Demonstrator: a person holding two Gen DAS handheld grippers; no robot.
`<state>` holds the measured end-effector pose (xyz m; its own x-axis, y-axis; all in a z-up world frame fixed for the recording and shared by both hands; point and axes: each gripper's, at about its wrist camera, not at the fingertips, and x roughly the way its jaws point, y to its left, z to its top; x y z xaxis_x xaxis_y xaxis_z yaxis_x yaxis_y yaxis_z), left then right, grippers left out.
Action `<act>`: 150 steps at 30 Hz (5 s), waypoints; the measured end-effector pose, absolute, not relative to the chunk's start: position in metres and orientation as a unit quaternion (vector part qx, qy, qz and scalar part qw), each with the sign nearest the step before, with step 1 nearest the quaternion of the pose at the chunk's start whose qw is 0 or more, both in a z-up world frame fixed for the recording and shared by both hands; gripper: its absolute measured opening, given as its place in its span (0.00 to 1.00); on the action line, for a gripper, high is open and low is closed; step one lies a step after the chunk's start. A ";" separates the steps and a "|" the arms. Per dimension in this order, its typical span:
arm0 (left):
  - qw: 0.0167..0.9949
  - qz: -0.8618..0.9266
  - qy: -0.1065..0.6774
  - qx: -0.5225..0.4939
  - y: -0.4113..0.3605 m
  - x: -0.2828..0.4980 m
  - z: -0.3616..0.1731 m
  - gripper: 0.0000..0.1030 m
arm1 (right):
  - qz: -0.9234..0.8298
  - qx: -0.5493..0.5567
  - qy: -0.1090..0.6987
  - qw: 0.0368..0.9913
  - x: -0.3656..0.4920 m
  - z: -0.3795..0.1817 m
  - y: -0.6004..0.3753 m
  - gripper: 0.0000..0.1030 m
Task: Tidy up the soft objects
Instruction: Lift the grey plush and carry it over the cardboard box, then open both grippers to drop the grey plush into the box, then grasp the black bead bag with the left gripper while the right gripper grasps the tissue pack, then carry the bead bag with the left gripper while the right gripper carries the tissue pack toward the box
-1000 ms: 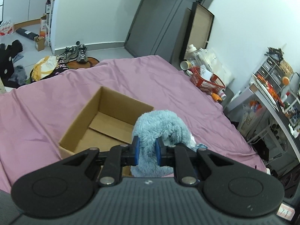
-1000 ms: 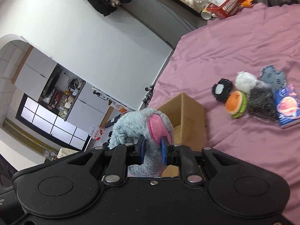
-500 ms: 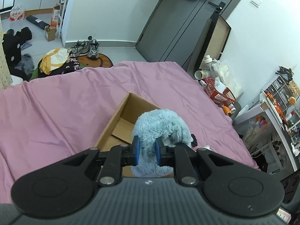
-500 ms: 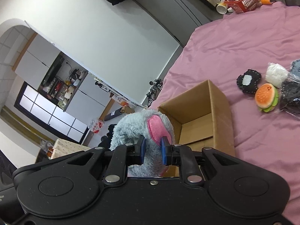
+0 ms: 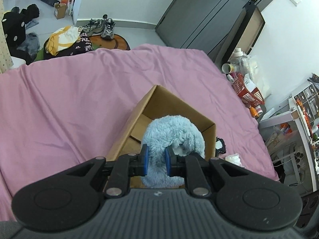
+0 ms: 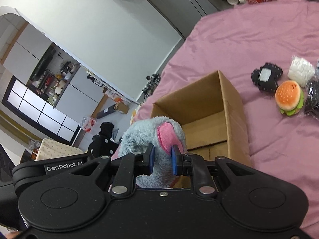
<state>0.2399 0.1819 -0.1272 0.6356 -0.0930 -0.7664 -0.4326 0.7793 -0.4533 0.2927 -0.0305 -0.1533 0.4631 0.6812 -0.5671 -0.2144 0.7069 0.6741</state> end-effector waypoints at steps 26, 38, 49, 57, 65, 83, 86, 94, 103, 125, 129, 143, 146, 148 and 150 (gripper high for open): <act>0.842 0.173 0.429 -0.277 0.181 0.239 -0.126 0.39 | 0.225 0.241 0.461 0.824 0.279 -0.131 -0.060 0.33; 0.847 0.195 0.445 -0.217 0.134 0.224 -0.120 0.76 | 0.174 0.218 0.461 0.842 0.272 -0.119 -0.120 0.70; 0.857 0.178 0.445 -0.189 0.083 0.222 -0.114 0.78 | 0.181 0.195 0.450 0.852 0.263 -0.107 -0.154 0.80; 0.866 0.194 0.441 -0.132 0.042 0.227 -0.101 0.93 | 0.203 0.187 0.432 0.859 0.263 -0.087 -0.183 1.00; 0.877 0.171 0.435 -0.109 0.001 0.245 -0.089 0.94 | 0.175 0.244 0.433 0.850 0.274 -0.098 -0.234 1.00; 0.879 0.122 0.435 -0.150 -0.066 0.296 -0.110 0.91 | 0.130 0.351 0.464 0.803 0.302 -0.155 -0.303 0.80; 0.872 0.116 0.443 -0.174 -0.072 0.305 -0.124 0.91 | 0.119 0.370 0.468 0.794 0.305 -0.164 -0.309 0.79; 0.848 0.110 0.476 -0.207 -0.081 0.335 -0.162 0.90 | 0.096 0.401 0.508 0.756 0.324 -0.208 -0.309 0.68; 0.825 0.107 0.507 -0.224 -0.085 0.359 -0.201 0.88 | 0.079 0.418 0.528 0.735 0.343 -0.232 -0.305 0.64; 0.814 0.053 0.511 -0.273 -0.058 0.349 -0.210 0.38 | 0.092 0.365 0.538 0.754 0.356 -0.243 -0.264 0.24; 0.823 0.051 0.500 -0.265 -0.055 0.341 -0.197 0.38 | 0.107 0.366 0.516 0.767 0.349 -0.229 -0.265 0.21; 0.845 0.055 0.474 -0.243 -0.037 0.310 -0.144 0.38 | 0.152 0.378 0.462 0.788 0.332 -0.182 -0.267 0.21; 0.852 0.054 0.465 -0.235 -0.034 0.304 -0.133 0.38 | 0.165 0.374 0.451 0.794 0.329 -0.171 -0.262 0.21; 0.856 0.054 0.460 -0.229 -0.031 0.299 -0.127 0.38 | 0.174 0.375 0.446 0.794 0.326 -0.166 -0.257 0.21; 0.856 0.057 0.458 -0.232 -0.026 0.294 -0.122 0.38 | 0.185 0.377 0.440 0.793 0.324 -0.161 -0.253 0.21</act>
